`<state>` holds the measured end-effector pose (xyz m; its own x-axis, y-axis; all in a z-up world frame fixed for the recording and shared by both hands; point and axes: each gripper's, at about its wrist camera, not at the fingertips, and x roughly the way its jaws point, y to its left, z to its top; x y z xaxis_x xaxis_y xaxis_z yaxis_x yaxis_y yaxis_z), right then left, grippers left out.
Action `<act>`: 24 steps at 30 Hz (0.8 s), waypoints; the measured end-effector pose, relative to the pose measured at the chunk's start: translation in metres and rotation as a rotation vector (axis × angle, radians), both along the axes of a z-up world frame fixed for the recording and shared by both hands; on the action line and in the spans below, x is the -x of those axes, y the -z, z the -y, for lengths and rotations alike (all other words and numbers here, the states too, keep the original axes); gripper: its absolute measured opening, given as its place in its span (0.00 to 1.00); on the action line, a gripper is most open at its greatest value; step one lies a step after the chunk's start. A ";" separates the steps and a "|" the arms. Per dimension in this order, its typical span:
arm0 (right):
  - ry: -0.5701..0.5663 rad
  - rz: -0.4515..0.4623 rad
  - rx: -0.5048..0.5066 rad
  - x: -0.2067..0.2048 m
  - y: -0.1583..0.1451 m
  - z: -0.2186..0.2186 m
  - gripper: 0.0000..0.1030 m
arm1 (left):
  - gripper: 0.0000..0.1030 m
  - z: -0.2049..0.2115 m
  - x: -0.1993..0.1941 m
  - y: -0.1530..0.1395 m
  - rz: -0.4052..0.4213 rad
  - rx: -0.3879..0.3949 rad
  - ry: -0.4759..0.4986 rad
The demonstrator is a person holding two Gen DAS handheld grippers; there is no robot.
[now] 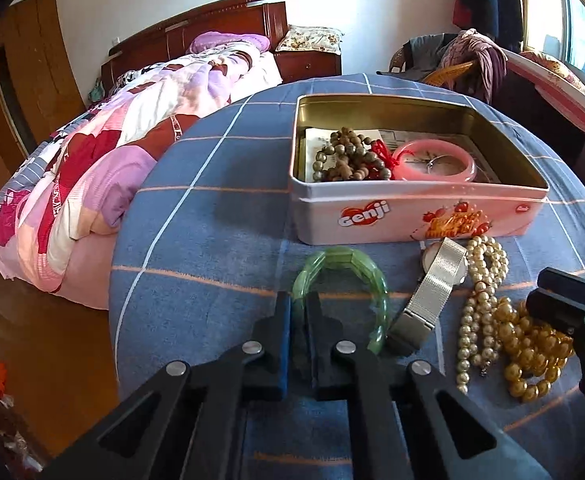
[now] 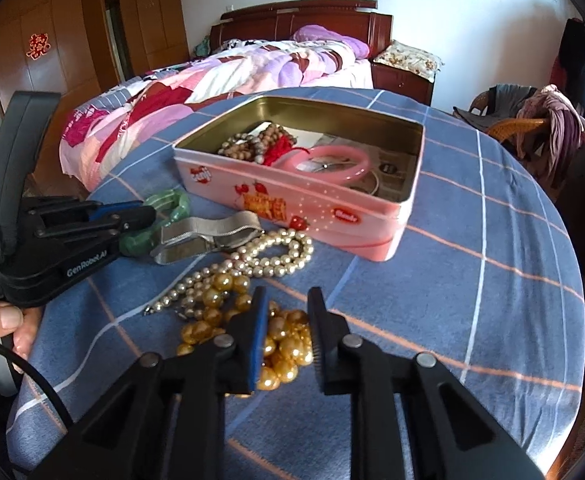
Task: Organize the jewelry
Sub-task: 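Grasp the gold bead necklace with the right gripper while the left holds the jade bangle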
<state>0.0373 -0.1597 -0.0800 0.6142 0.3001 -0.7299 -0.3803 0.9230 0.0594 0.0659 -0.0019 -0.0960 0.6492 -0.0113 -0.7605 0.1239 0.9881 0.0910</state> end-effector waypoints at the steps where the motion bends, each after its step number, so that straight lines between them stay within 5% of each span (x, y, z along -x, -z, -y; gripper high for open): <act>1: 0.000 -0.002 -0.002 0.000 0.000 0.001 0.16 | 0.06 0.000 0.000 -0.001 0.000 0.002 -0.001; 5: 0.006 -0.006 0.005 -0.001 -0.002 0.002 0.22 | 0.06 -0.001 0.001 0.000 -0.005 0.002 0.000; 7: 0.017 -0.001 -0.002 0.000 -0.004 0.003 0.44 | 0.06 -0.002 0.003 -0.002 -0.005 0.004 -0.004; 9: 0.033 0.014 0.002 0.005 -0.007 0.005 0.51 | 0.06 -0.002 0.006 -0.003 -0.002 0.004 -0.011; 18: 0.035 -0.051 -0.009 0.006 0.011 0.003 0.51 | 0.06 0.017 0.032 0.001 0.027 -0.017 0.019; 21: 0.013 -0.049 -0.013 0.008 0.011 -0.001 0.32 | 0.06 0.017 0.032 0.001 0.024 -0.014 0.022; 24: 0.010 -0.054 -0.018 0.007 0.012 0.000 0.32 | 0.06 0.017 0.031 0.001 0.023 -0.012 0.027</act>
